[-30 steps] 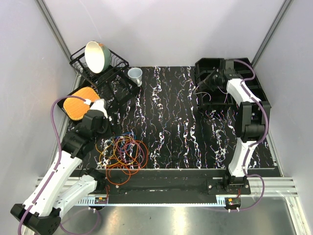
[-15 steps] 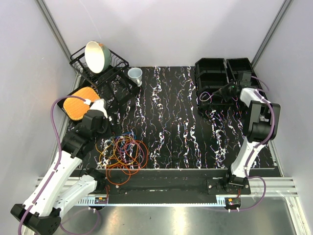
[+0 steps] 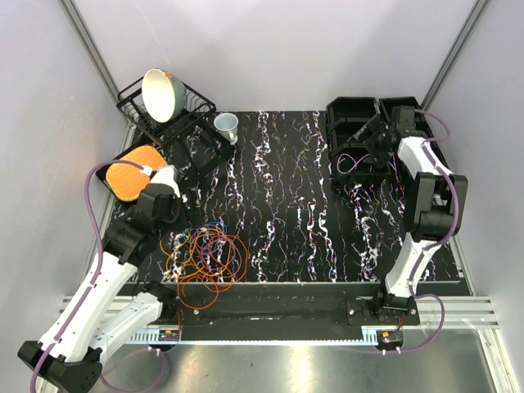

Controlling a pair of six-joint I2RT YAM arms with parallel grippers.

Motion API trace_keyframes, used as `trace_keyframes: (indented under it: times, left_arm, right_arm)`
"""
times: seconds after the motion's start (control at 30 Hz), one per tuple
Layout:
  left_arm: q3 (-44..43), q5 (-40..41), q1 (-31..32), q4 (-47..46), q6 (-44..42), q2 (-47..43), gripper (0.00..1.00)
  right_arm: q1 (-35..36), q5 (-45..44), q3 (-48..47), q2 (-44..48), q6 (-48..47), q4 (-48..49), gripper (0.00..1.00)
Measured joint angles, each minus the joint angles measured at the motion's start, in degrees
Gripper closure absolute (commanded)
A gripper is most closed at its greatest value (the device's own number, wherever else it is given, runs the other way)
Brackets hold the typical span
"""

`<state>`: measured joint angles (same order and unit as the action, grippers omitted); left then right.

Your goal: Untangle the cables

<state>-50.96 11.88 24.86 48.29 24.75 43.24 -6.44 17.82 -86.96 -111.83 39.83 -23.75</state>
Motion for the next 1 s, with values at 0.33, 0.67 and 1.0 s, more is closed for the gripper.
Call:
trace_keyframes:
  times: [0.33,0.67,1.0]
  left_arm:
    - [0.0,0.4,0.0,0.0,0.2,0.3,0.01]
    - [0.0,5.1,0.0,2.5,7.6,8.3,0.08]
    - [11.8,6.4,0.0,-0.9,20.8,10.6,0.32]
  right_arm:
    - [12.8,-18.8,-7.3,17.2,-7.7,-10.9,0.00]
    - [16.6,-25.4,4.9,27.0,-8.2,-15.3,0.00]
    - [19.6,-20.9,18.1,34.7,-5.2,-15.3,0.01]
